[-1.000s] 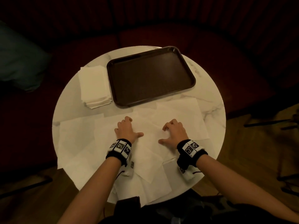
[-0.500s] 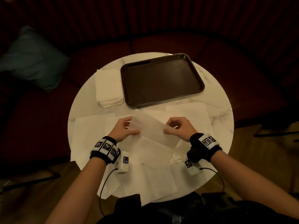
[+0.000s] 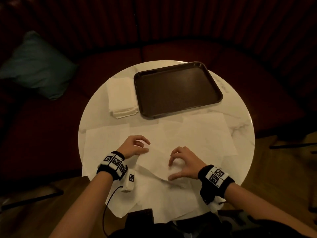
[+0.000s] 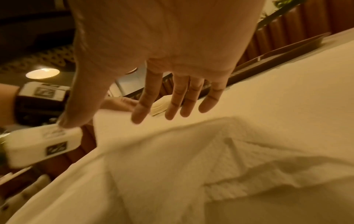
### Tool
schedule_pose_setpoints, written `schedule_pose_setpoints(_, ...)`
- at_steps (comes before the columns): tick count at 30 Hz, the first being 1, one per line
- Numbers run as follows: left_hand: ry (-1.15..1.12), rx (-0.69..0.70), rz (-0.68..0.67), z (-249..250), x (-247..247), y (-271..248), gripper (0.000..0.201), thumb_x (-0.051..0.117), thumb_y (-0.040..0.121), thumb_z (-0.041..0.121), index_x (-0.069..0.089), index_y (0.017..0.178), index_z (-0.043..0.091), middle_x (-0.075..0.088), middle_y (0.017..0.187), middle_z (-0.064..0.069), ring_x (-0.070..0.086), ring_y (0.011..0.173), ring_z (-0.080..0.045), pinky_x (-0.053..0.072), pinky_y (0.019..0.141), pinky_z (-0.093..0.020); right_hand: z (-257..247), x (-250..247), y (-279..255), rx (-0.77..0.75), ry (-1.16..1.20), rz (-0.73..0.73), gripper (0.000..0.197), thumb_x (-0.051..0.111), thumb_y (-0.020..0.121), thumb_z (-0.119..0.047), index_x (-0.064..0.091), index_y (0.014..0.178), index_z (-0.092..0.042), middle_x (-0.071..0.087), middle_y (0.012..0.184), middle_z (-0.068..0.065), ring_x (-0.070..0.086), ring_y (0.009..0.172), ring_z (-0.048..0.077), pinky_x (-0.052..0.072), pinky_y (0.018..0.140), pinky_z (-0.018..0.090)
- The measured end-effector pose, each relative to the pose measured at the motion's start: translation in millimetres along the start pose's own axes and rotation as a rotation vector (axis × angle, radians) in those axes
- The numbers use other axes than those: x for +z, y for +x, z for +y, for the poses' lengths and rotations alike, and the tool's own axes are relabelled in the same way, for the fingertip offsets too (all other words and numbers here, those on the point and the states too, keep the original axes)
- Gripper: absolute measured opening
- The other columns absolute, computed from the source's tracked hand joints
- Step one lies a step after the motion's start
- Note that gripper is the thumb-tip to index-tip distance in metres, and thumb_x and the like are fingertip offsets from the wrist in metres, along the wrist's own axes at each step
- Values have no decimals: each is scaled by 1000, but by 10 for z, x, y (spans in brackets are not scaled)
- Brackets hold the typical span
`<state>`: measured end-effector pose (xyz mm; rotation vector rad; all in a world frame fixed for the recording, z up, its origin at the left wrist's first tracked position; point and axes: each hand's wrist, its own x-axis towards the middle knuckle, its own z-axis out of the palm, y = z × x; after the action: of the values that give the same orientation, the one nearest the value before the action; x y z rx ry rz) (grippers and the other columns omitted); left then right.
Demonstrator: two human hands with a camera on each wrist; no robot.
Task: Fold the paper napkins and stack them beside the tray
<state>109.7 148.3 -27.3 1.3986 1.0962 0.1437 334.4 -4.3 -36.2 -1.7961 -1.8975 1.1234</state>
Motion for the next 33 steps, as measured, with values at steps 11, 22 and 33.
schedule_pose_setpoints(11,76,285,52,349,-409,-213,39,74,73,-10,71,103,14,69,92,0,65,74,-6,55,75,-24,-233,-374,634,172,55,-69,38,81,72,-26,69,107,-20,69,99,-3,63,90,15,43,78,21)
schedule_pose_setpoints(22,723,395,283,659,-700,-133,43,58,78,61,73,99,26,68,101,6,62,97,-17,41,83,-35,-1394,-1111,1594,-42,-217,29,31,82,71,-26,74,101,-22,71,92,-5,65,84,9,50,71,23)
schedule_pose_setpoints(33,-868,-207,509,844,-1476,988,73,86,67,22,45,127,13,62,116,-12,63,99,-33,55,80,-55,-946,-1316,1893,-71,18,578,42,77,76,-26,57,112,-29,60,100,-7,57,88,12,52,79,32)
